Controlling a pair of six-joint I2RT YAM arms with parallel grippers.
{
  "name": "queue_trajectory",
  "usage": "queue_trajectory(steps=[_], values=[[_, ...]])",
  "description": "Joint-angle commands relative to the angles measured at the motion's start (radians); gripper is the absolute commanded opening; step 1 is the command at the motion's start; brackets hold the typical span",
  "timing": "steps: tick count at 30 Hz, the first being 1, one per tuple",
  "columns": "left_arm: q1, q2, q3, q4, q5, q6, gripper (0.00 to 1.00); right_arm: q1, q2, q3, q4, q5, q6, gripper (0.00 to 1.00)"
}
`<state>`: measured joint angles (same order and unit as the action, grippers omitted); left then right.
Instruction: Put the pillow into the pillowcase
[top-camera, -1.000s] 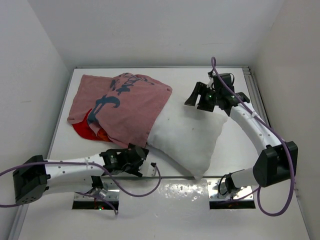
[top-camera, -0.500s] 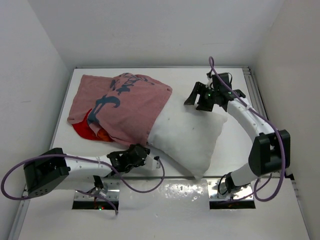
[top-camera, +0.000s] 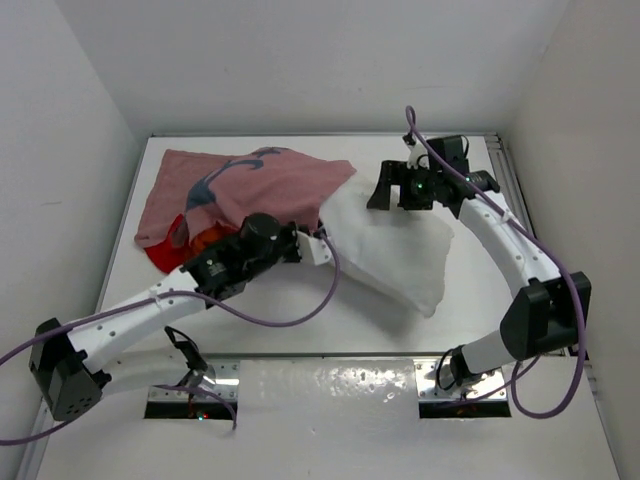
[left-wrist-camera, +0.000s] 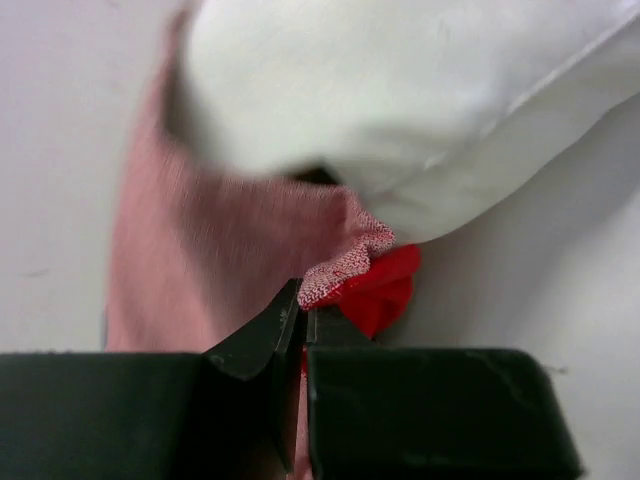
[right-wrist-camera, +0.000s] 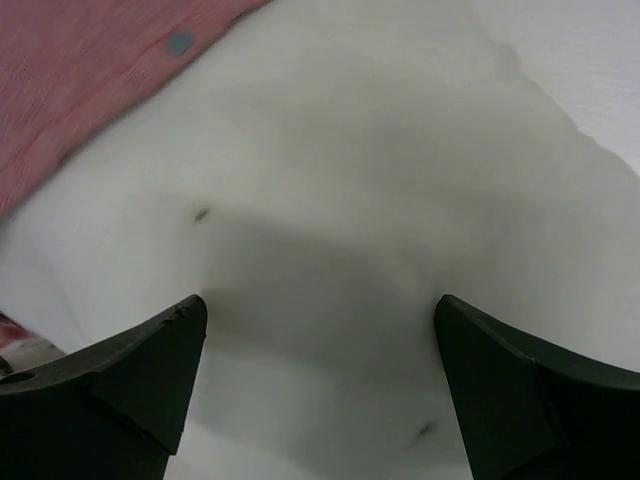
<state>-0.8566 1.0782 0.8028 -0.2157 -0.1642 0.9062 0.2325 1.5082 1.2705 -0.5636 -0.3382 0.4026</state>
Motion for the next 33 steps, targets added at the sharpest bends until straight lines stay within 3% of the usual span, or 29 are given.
queue_trajectory(steps=[1, 4, 11, 14, 15, 17, 20, 23, 24, 26, 28, 33], values=[[0.039, 0.009, 0.196, -0.098, 0.118, -0.080, 0.00, 0.002, -0.077, 0.061, -0.008, -0.033, -0.071, 0.94], [0.053, 0.078, 0.368, -0.146, 0.144, -0.150, 0.00, 0.005, -0.091, 0.105, -0.064, -0.076, -0.100, 0.94], [0.045, 0.157, 0.611, -0.126, 0.160, -0.164, 0.00, 0.050, -0.187, 0.121, -0.101, -0.134, -0.157, 0.99], [0.034, 0.189, 0.715, -0.158, 0.204, -0.202, 0.00, 0.112, -0.218, 0.063, -0.061, 0.077, -0.098, 0.99], [0.030, 0.201, 0.739, -0.163, 0.216, -0.219, 0.00, 0.132, -0.233, -0.023, -0.018, 0.249, -0.059, 0.99], [0.013, 0.209, 0.769, -0.177, 0.226, -0.277, 0.00, 0.159, -0.284, -0.155, 0.134, 0.335, 0.013, 0.99], [-0.015, 0.203, 0.785, -0.198, 0.246, -0.308, 0.00, 0.165, -0.286, -0.201, 0.260, 0.413, 0.102, 0.96], [-0.025, 0.210, 0.818, -0.218, 0.249, -0.354, 0.00, 0.192, -0.229, -0.169, 0.312, 0.416, 0.142, 0.65], [-0.025, 0.216, 0.850, -0.221, 0.246, -0.368, 0.00, 0.218, -0.211, -0.157, 0.317, 0.433, 0.169, 0.29], [-0.027, 0.226, 0.878, -0.221, 0.209, -0.421, 0.00, 0.237, -0.152, -0.099, 0.304, 0.449, 0.188, 0.01], [-0.012, 0.223, 0.891, -0.215, 0.186, -0.451, 0.00, 0.260, -0.131, -0.066, 0.304, 0.360, 0.206, 0.00], [0.115, 0.246, 0.926, -0.205, 0.215, -0.498, 0.00, 0.343, -0.209, -0.079, 0.510, 0.209, 0.219, 0.00]])
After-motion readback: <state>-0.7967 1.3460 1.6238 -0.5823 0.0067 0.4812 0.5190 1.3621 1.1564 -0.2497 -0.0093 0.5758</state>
